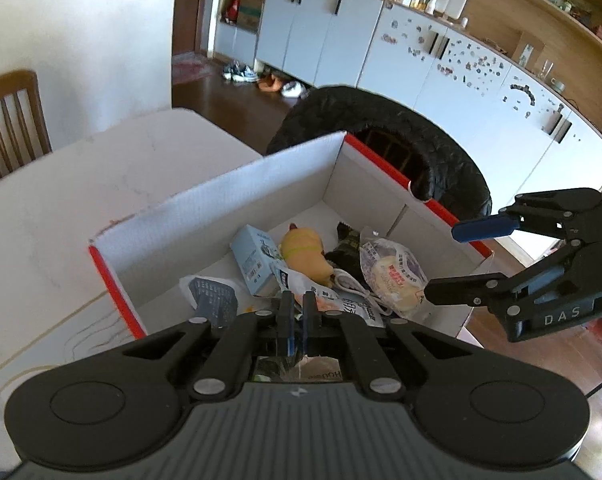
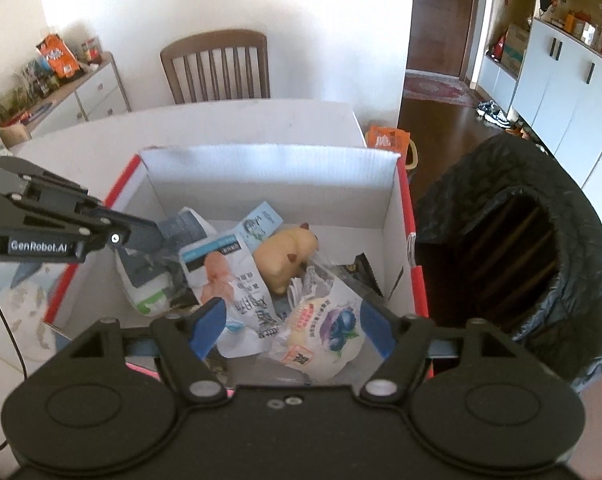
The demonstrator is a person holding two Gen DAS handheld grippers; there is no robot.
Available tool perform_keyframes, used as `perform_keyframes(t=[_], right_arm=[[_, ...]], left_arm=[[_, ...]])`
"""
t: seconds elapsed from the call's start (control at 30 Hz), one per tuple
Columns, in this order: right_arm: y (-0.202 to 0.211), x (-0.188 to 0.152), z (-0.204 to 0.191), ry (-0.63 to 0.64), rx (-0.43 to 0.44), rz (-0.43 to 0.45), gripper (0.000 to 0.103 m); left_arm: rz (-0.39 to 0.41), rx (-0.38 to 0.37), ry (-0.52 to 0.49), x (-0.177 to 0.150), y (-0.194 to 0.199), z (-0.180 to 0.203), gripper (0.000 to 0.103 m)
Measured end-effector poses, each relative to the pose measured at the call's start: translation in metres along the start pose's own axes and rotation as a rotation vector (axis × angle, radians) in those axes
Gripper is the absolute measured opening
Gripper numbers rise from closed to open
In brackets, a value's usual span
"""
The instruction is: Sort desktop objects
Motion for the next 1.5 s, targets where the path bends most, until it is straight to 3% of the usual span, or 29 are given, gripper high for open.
perform_keyframes(t=[0.27, 0.47, 0.87, 0.93, 1.03, 1.07, 1.1, 1.23, 1.4, 1.5], right_arm=[[0.019, -0.004, -0.02, -0.007, 0.014, 0.049, 0.074], [0.029, -0.009, -0.041, -0.007, 0.012, 0.091, 0.077], [0.039, -0.025, -0.068, -0.027, -0.018, 0.135, 0.078], [0.041, -0.029, -0.071, -0.033, -0.032, 0.143, 0.081], [0.041, -0.034, -0.076, -0.051, -0.039, 0.146, 0.081], [0.042, -0.036, -0.078, -0.056, -0.039, 0.148, 0.081], [0.043, -0.038, -0.08, -0.061, -0.037, 0.152, 0.082], [0.049, -0.044, -0.087, -0.064, -0.045, 0.166, 0.084], [0.058, -0.048, -0.093, -0.085, -0.077, 0.198, 0.089], [0.061, -0.051, -0.097, -0.091, -0.103, 0.219, 0.092]], left_arm=[[0.022, -0.016, -0.008, -0.008, 0.028, 0.007, 0.002], [0.035, 0.032, -0.036, -0.019, 0.044, 0.011, 0.002], [0.032, 0.048, -0.018, -0.041, 0.062, 0.0, 0.005], [0.032, 0.048, -0.016, -0.043, 0.063, -0.001, 0.011], [0.034, 0.04, -0.014, -0.048, 0.068, -0.002, 0.042], [0.039, 0.04, -0.018, -0.05, 0.07, -0.002, 0.058], [0.043, 0.041, -0.022, -0.052, 0.073, -0.002, 0.063], [0.052, 0.031, -0.04, -0.057, 0.082, 0.001, 0.064], [0.072, 0.021, -0.051, -0.06, 0.094, 0.003, 0.085], [0.083, 0.018, -0.047, -0.061, 0.098, 0.002, 0.092]])
Point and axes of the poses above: each gripper's, at about its wrist camera, not at the fingertips, and y roughly against the way its jaws point, z to its right, x to its top, the point moved 2 cm from there along -y, roughly the way its jaws point, and after that the axes turned 2 degrees about -y, right-handed, at the moved point
